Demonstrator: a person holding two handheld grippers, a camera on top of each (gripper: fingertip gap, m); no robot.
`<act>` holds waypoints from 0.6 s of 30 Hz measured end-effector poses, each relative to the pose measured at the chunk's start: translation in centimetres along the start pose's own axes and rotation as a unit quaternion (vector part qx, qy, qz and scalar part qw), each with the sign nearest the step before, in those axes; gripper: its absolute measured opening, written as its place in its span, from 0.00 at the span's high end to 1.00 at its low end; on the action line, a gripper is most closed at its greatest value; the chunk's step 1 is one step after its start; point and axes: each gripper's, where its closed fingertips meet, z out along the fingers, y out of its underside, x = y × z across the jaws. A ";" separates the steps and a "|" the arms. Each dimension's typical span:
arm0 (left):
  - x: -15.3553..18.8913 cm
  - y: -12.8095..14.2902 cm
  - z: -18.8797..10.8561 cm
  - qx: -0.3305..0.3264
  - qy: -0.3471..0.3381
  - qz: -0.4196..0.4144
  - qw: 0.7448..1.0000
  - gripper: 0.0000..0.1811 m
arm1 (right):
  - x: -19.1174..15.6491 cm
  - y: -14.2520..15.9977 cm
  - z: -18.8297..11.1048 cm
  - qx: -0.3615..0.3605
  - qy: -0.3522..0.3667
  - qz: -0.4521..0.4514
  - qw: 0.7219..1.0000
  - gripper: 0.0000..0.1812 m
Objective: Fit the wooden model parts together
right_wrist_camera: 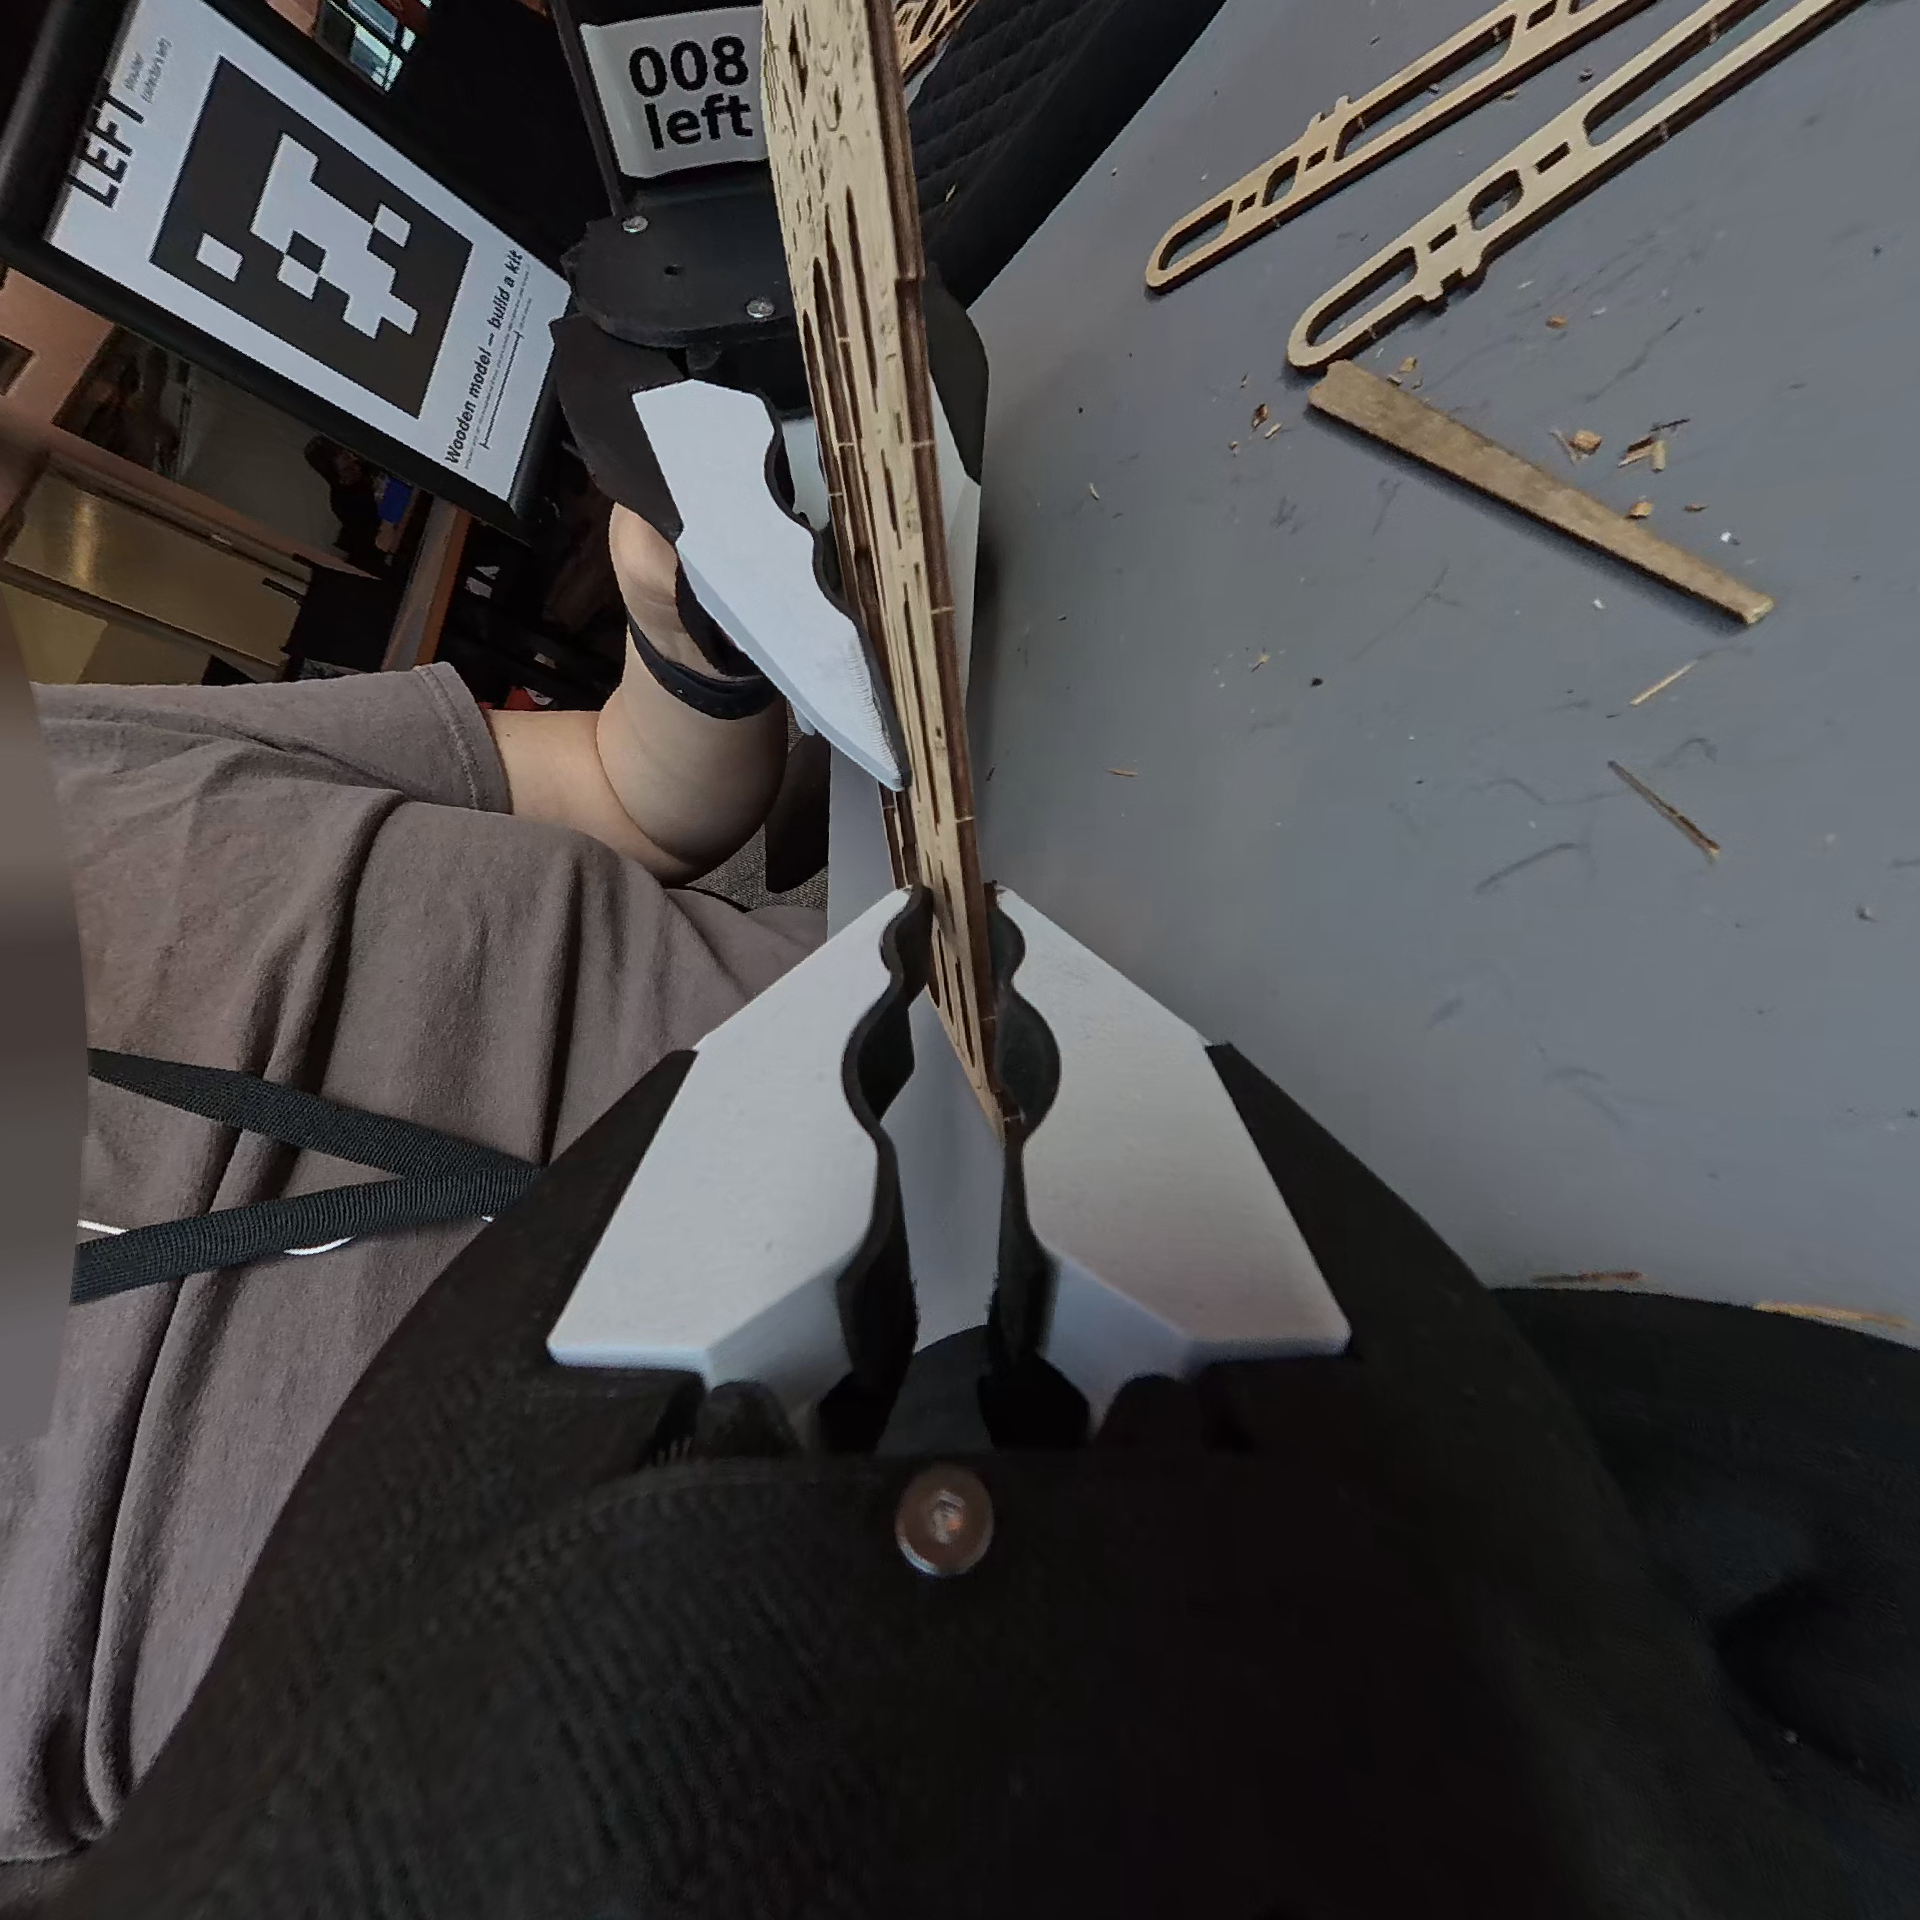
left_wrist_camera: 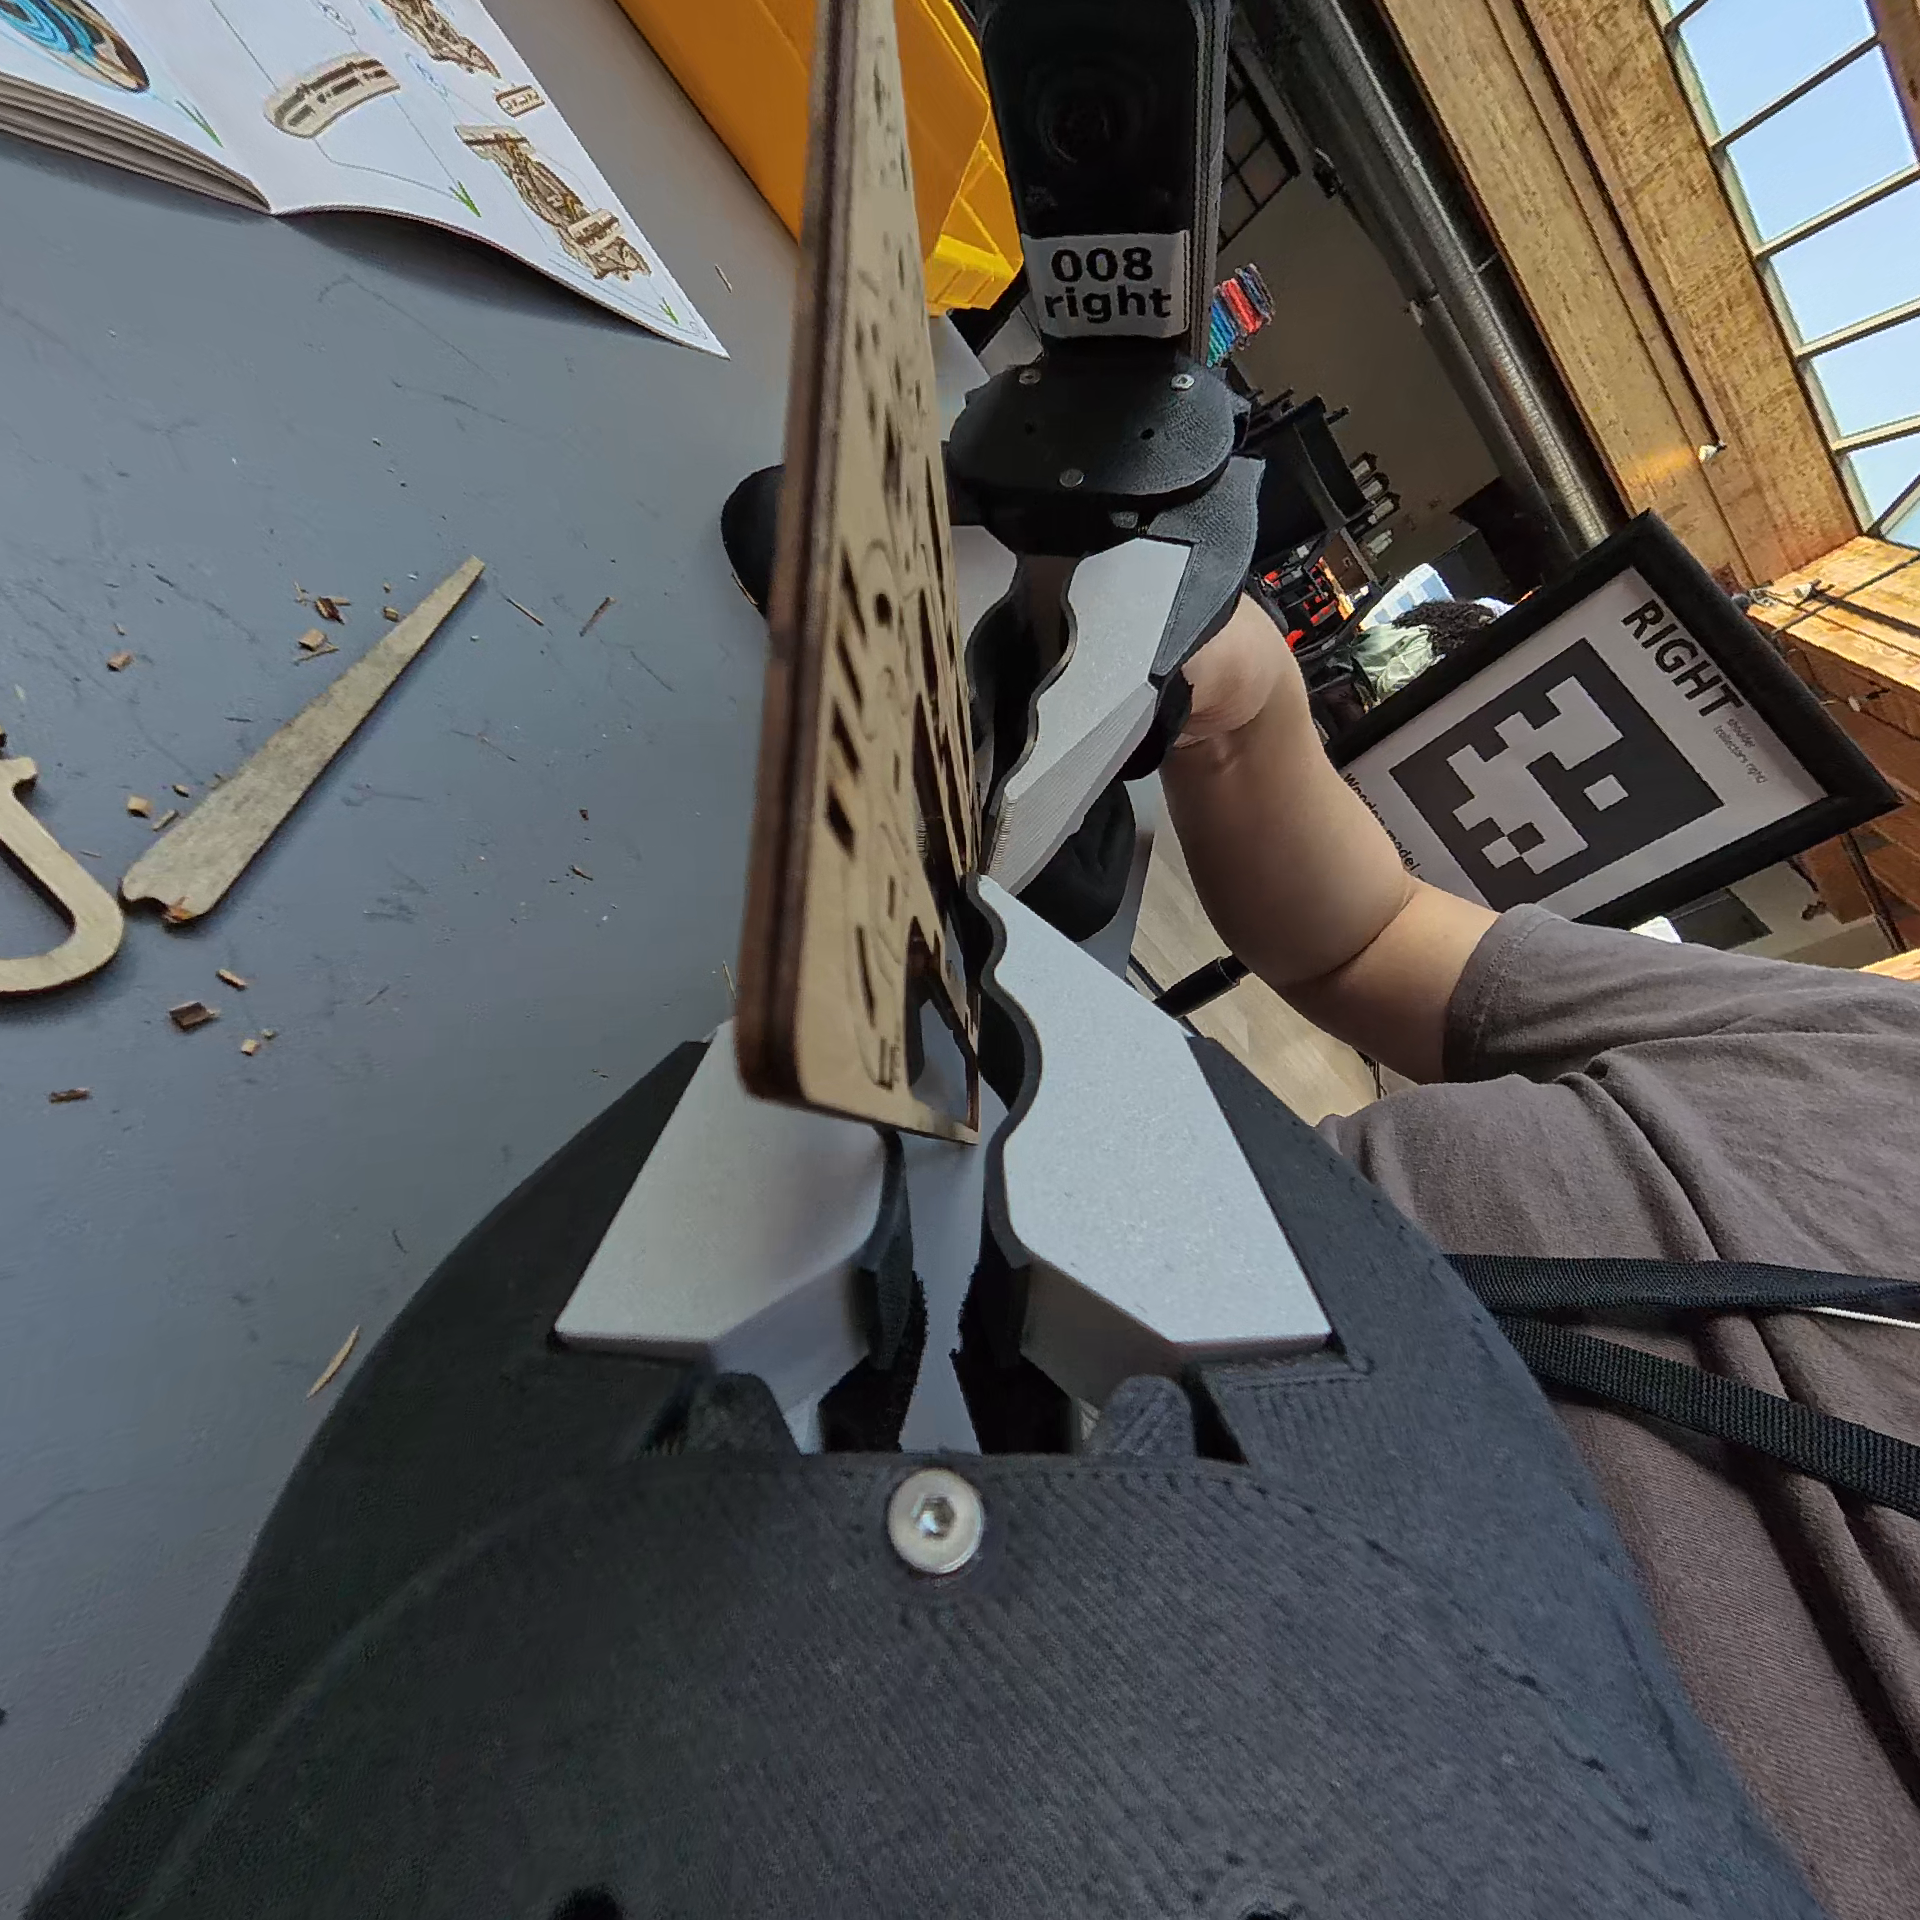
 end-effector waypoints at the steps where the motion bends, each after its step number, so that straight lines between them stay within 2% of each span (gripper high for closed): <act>1: 0.0 0.0 0.0 0.000 -0.001 -0.001 1.000 1.00 | 0.1 0.0 0.0 0.000 0.001 0.001 1.000 0.97; 11: -0.3 0.1 0.0 0.003 -0.018 0.004 1.000 1.00 | 0.3 0.0 0.1 0.008 -0.002 0.004 1.000 0.99; 18: -0.7 0.2 0.1 -0.001 -0.035 0.003 0.999 1.00 | 0.8 0.1 0.3 0.003 0.025 -0.004 1.000 0.98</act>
